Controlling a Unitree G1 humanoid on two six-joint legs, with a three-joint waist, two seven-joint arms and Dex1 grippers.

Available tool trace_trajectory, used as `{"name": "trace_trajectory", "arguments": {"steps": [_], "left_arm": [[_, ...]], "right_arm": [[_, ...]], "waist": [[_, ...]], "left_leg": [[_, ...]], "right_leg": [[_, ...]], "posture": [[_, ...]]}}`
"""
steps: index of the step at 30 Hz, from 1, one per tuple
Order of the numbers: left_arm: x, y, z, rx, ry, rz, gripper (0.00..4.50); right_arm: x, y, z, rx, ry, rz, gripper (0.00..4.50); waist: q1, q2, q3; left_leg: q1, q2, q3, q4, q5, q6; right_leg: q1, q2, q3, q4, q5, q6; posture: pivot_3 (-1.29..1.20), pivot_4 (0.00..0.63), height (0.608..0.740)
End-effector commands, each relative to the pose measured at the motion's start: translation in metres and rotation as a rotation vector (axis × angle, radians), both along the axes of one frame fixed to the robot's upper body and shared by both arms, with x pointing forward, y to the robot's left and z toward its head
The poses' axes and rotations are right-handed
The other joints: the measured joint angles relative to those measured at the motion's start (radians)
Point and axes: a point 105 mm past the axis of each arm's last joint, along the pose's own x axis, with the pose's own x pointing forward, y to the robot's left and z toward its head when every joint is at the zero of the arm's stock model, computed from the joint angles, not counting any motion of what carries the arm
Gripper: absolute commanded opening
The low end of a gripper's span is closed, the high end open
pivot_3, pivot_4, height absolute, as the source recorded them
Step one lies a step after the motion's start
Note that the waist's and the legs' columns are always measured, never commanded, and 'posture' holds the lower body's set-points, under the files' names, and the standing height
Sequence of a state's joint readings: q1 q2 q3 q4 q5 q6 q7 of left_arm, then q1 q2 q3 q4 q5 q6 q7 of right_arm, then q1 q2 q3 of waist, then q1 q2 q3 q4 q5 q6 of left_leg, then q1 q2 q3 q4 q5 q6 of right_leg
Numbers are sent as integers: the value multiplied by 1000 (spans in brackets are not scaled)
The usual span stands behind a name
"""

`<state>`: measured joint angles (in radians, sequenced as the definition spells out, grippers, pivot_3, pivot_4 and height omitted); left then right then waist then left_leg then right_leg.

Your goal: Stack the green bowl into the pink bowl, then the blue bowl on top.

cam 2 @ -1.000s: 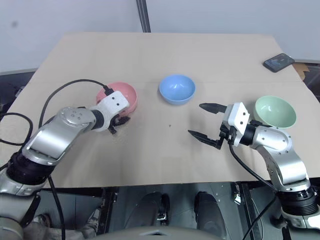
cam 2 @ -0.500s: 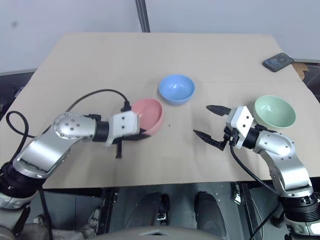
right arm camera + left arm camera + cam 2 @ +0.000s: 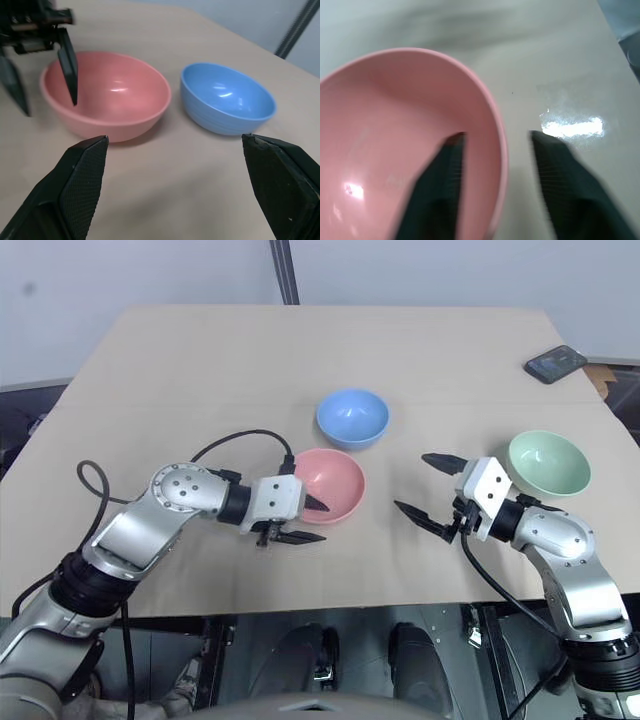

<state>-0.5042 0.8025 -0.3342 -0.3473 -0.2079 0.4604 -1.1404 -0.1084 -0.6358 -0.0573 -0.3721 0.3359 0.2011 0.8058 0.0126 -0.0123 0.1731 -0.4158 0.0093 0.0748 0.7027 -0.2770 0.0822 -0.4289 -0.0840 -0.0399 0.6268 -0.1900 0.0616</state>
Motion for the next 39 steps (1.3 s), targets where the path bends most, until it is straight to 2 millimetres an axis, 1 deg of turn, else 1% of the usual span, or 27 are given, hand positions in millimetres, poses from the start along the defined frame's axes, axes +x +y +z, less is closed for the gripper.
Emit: {"name": "trace_trajectory", "arguments": {"steps": [1, 2, 3, 4, 5, 6, 8, 10, 14, 16, 20, 22, 24, 26, 27, 29, 32, 33, 34, 35, 36, 37, 38, 39], "left_arm": [[-10, 2, 52, -399, 95, 54, 3401], [-10, 10, 60, -480, 49, 87, 3401], [-10, 19, 64, -519, 21, 123, 3401], [-10, 24, 63, -519, -7, 147, 3401], [-10, 30, 62, -520, -37, 174, 3401], [-12, 35, 61, -531, -15, 188, 3401], [-13, 40, 59, -556, -33, 204, 3401], [-13, 39, 59, -599, -9, 199, 3401], [-13, 35, 59, -638, 15, 185, 3401], [-18, 34, 61, -670, 44, 147, 3401], [-21, 34, 63, -671, 47, 141, 4427], [-18, 33, 61, -658, 14, 169, 4427], [-19, 32, 59, -651, 17, 164, 4500], [-22, 31, 57, -644, 5, 141, 4500], [-23, 31, 57, -644, 2, 138, 4500], [-23, 31, 56, -647, 2, 137, 4500], [-21, 32, 58, -671, 1, 154, 4500], [-19, 33, 58, -673, 0, 168, 4500], [-17, 35, 57, -671, -4, 180, 4500], [-15, 37, 56, -671, -11, 196, 4500], [-14, 40, 55, -678, -11, 215, 4500], [-11, 45, 55, -696, -9, 247, 4500], [-10, 48, 54, -709, -7, 269, 4500], [-10, 52, 53, -726, 3, 292, 4500]], "right_arm": [[24, -35, 7, -19, 1, -224, 4500], [30, -46, 7, -26, 6, -301, 4500], [35, -57, 6, -42, 23, -372, 4500], [37, -62, 6, -55, 31, -410, 4500], [43, -73, 4, -65, 49, -489, 4500], [48, -83, 4, -66, 55, -561, 4500], [56, -98, -3, -81, 113, -649, 4500], [64, -111, -10, -56, 181, -737, 4500], [73, -123, -16, -63, 246, -815, 4500], [74, -126, -17, -73, 260, -836, 4500], [74, -130, -17, -75, 276, -856, 4500], [73, -130, -19, -80, 286, -854, 4500], [72, -130, -21, -80, 292, -860, 3931], [72, -129, -22, -81, 298, -854, 3206], [73, -128, -20, -82, 293, -854, 2769], [74, -128, -18, -88, 284, -852, 1607], [77, -128, -12, -104, 252, -846, 162], [78, -126, -9, -116, 230, -835, 65], [79, -123, -5, -125, 208, -816, 65], [79, -116, 0, -127, 182, -771, 65], [78, -104, 6, -123, 149, -697, 65], [71, -75, 13, -101, 115, -529, 65], [64, -56, 19, -88, 92, -410, 65], [52, -31, 25, -66, 70, -252, 65]], "waist": [[-2, 0, 0], [-1, 0, 0], [-1, 0, 0], [-1, 0, 0], [1, 0, 0], [0, 0, 0], [1, 0, 0], [3, 0, 0], [2, 0, 0], [0, 0, 0], [0, 0, 0], [0, 0, 0], [0, 0, 0], [0, 0, 0], [0, 0, 0], [0, 0, 0], [0, 0, 0], [0, 0, 0], [0, 0, 0], [0, 1, 0], [0, 1, 0], [0, 1, 0], [-3, 1, 0], [-7, 1, 0]], "left_leg": [[0, 0, 0, 0, 0, 0], [1, 1, 0, 0, 0, 0], [0, 1, 0, 1, 0, 0], [0, 1, 0, 1, 0, 0], [0, 1, 0, 1, 0, 0], [1, 1, -1, 1, 0, -1], [1, 1, 0, 0, 0, -1], [1, 0, 0, 0, 0, -1], [1, -1, 0, 1, 0, -1], [0, -1, 0, 0, 0, -1], [0, 0, 0, 0, 0, -1], [0, 0, 0, 0, 0, -1], [0, 0, 0, 0, 0, -1], [0, 0, 0, 0, 0, -1], [0, 0, 0, 0, 0, -1], [0, 0, 0, 0, 0, 0], [0, 0, 0, 0, 0, -1], [0, 0, 0, 0, 0, -1], [0, 0, 0, 0, 0, -1], [0, 0, 0, 0, 0, -1], [0, 0, 0, 0, 0, -1], [0, 0, 0, 0, 0, -1], [0, 0, 0, 0, 0, -1], [0, 0, 0, 0, 0, -1]], "right_leg": [[0, 0, 0, 0, 0, 0], [0, 0, 0, 1, 0, 0], [0, -1, 0, 1, 0, 0], [0, -1, 0, 1, 0, 0], [0, -1, 0, 1, 0, 0], [0, -1, -1, 1, 0, 0], [0, -1, -1, 1, 0, -1], [1, -1, 0, 1, 0, -1], [1, -1, 0, 1, 0, -1], [0, -1, 0, 1, 0, -1], [0, -1, 0, 0, 0, -1], [0, -1, 0, 1, 0, 0], [0, -1, 0, 1, 0, 0], [0, -1, 0, 0, 0, 0], [0, -1, 0, 0, 0, 0], [0, -1, 0, 0, 0, 0], [0, -1, 0, 0, 0, -1], [0, -1, 0, 0, 0, 0], [0, -1, 0, 0, 0, 0], [0, -1, 0, 0, 0, 0], [0, -1, 0, 0, 0, 0], [0, 0, 0, 0, 0, 0], [0, 0, 0, 0, 0, 0], [0, 0, 0, 0, 0, 0]], "posture": [[0, 150, 740], [0, 150, 740], [0, 150, 740], [0, 150, 740], [0, 150, 740], [0, 150, 740], [0, 150, 740], [0, 150, 740], [0, 150, 740], [0, 150, 740], [0, 150, 740], [0, 150, 740], [0, 150, 740], [0, 150, 740], [0, 150, 740], [0, 150, 740], [0, 150, 740], [0, 150, 740], [0, 150, 740], [0, 150, 740], [0, 150, 740], [0, 150, 740], [0, 150, 740], [0, 150, 740]]}}
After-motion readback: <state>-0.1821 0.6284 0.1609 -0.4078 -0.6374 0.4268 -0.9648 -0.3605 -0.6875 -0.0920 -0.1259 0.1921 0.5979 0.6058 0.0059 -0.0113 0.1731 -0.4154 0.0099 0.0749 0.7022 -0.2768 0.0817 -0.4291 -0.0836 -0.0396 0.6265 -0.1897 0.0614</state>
